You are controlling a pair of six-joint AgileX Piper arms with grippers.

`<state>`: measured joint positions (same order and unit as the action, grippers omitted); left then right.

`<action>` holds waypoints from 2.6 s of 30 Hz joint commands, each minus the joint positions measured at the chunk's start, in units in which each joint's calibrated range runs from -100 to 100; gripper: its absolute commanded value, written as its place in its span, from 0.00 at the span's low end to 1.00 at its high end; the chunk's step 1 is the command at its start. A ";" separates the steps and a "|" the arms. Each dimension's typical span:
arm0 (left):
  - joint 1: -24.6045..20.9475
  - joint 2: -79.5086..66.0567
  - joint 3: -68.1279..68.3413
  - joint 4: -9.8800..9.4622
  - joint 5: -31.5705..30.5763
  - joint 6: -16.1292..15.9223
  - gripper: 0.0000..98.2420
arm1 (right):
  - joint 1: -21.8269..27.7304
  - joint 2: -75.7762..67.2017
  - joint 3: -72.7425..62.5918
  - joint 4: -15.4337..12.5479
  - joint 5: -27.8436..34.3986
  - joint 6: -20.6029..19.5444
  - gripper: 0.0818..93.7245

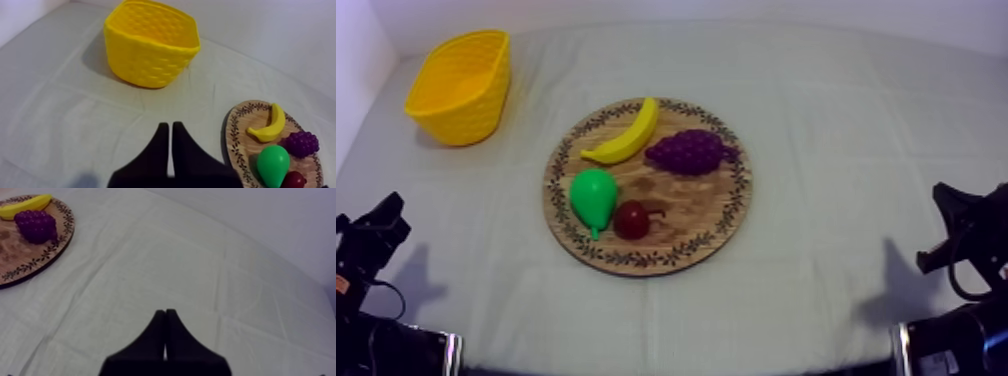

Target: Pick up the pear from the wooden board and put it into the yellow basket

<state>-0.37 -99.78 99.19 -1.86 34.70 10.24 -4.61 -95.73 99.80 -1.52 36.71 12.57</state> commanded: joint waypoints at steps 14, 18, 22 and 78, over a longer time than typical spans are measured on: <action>-0.03 -0.04 0.03 -0.02 -0.02 0.03 0.00 | 0.01 -0.03 -0.02 -0.02 -0.01 0.00 0.00; -0.03 -0.04 0.03 -0.02 -0.02 0.03 0.00 | 0.01 -0.03 -0.02 -0.02 -0.01 0.00 0.00; -0.03 -0.04 0.03 -0.02 -0.02 -1.01 0.00 | 0.01 -0.03 -0.02 -0.02 -0.01 0.00 0.00; 5.04 60.23 -61.56 10.42 48.18 -6.78 0.00 | 0.01 -0.03 -0.02 -0.02 -0.01 0.00 0.00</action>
<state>3.23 -45.08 40.28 8.73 82.21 3.08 -4.61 -95.73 99.80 -1.52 36.71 12.57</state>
